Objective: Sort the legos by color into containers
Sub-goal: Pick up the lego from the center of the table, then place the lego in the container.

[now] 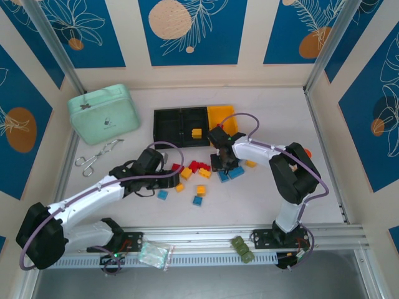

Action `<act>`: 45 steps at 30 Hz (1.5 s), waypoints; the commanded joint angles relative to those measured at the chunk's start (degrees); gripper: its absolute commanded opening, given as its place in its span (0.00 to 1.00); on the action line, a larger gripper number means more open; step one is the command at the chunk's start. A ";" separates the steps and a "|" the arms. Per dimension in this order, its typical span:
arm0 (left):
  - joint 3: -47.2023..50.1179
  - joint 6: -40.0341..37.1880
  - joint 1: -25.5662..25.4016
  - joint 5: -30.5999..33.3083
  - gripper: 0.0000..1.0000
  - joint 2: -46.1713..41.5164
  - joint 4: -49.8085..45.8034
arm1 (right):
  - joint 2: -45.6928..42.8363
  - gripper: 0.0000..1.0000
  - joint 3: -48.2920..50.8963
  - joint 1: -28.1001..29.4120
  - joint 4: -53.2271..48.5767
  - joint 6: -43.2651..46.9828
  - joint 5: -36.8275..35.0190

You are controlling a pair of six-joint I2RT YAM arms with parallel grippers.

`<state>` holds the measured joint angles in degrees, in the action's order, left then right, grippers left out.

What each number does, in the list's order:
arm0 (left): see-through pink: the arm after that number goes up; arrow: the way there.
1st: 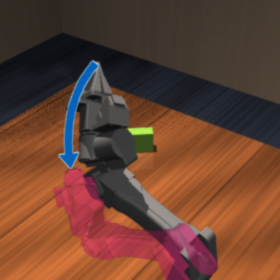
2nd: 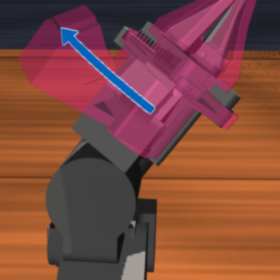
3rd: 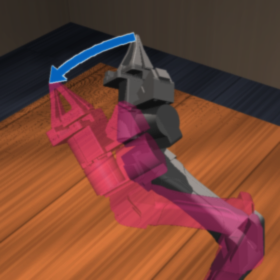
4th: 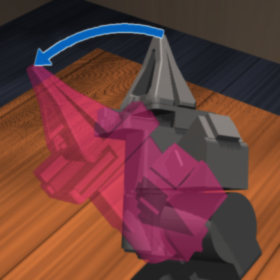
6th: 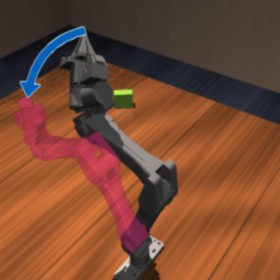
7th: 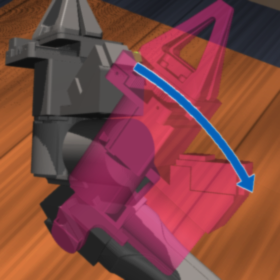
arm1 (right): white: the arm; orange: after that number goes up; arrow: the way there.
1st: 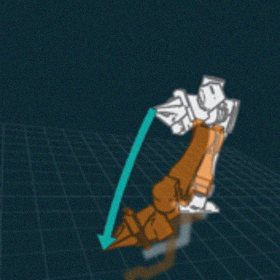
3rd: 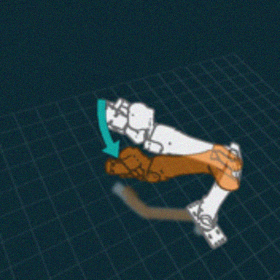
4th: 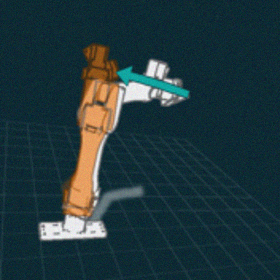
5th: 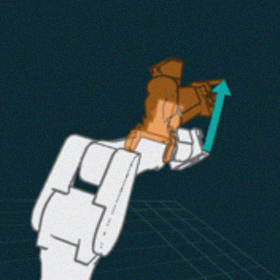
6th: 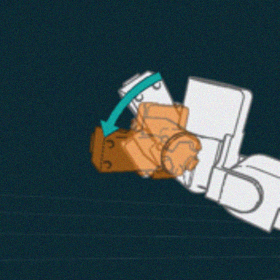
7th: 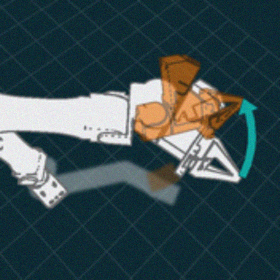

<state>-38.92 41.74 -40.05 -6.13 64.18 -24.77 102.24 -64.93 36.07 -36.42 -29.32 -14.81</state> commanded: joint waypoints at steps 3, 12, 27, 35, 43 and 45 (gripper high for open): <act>0.79 1.04 -0.59 1.77 0.60 -2.44 -0.35 | -4.17 0.25 -3.23 1.00 -4.57 0.24 -1.08; 1.49 2.38 3.39 2.60 0.62 -6.91 -4.61 | -5.98 0.25 -17.43 2.48 -8.84 -0.96 2.78; 5.13 0.63 17.17 -5.18 0.63 -20.23 -10.50 | 23.49 0.25 -57.84 5.58 -12.64 -5.54 11.44; 6.63 0.58 18.15 -5.55 0.63 -21.85 -12.94 | 43.81 0.25 -86.54 5.29 -20.79 -8.59 12.20; 8.32 0.63 18.70 -6.24 0.63 -22.26 -13.07 | 49.11 0.26 -89.48 4.53 -15.82 -11.15 11.56; 8.54 0.63 18.87 -6.56 0.63 -21.58 -12.43 | 49.80 0.28 -89.98 4.45 -14.97 -11.24 10.62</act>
<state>-30.94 43.07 -22.11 -11.03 42.22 -36.97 151.04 -152.38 40.84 -52.93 -39.22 -4.10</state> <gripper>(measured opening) 0.630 0.294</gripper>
